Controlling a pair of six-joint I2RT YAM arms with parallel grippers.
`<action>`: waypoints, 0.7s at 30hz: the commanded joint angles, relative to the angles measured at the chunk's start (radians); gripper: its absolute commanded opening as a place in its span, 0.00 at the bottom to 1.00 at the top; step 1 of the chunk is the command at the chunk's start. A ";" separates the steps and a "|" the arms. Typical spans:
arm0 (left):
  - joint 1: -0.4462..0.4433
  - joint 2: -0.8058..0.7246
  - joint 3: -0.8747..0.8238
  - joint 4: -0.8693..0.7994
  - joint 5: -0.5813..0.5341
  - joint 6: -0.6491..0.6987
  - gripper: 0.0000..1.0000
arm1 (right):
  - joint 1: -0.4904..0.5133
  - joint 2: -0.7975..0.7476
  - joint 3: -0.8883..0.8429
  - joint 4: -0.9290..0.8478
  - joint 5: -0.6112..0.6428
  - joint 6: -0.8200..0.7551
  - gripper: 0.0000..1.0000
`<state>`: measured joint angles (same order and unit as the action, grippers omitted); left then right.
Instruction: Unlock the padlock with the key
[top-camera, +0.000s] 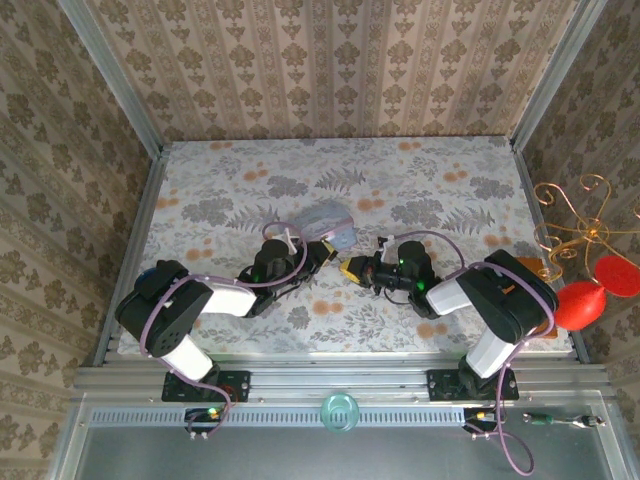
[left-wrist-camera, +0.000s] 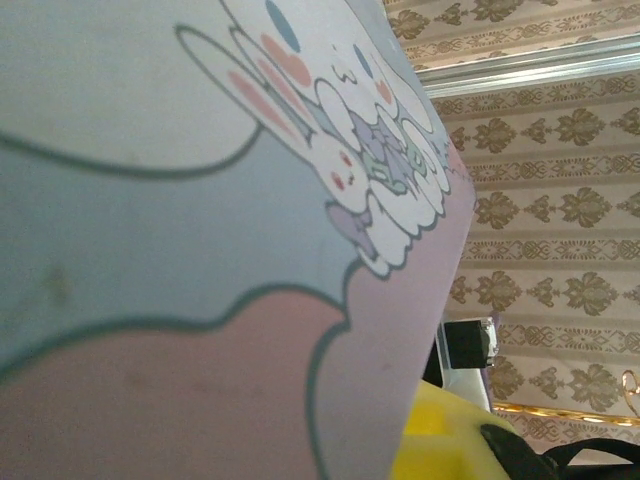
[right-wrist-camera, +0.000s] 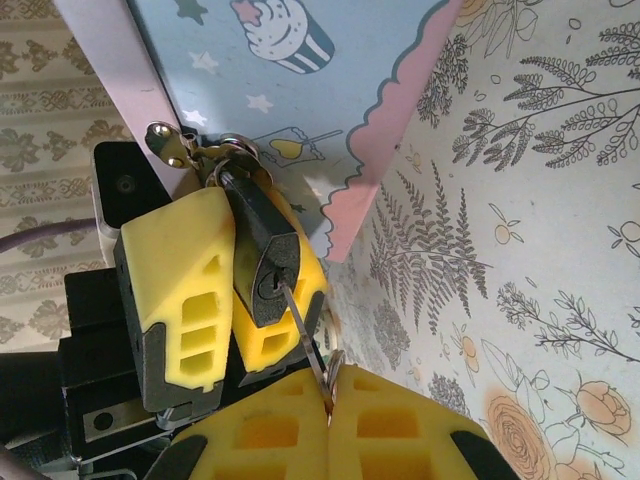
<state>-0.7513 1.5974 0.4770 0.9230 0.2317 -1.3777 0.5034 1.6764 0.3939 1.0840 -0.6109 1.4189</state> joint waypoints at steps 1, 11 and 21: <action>-0.023 -0.002 0.002 0.128 0.102 -0.024 0.02 | -0.009 0.029 0.026 0.080 0.007 0.012 0.00; -0.015 0.017 -0.022 0.205 0.116 -0.034 0.00 | -0.049 0.106 -0.001 0.215 -0.006 -0.014 0.00; -0.017 0.016 -0.008 0.215 0.122 -0.026 0.00 | -0.043 0.127 0.016 0.214 -0.013 -0.009 0.00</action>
<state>-0.7444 1.6241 0.4526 1.0264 0.2321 -1.3960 0.4644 1.7763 0.3908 1.2644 -0.6605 1.4139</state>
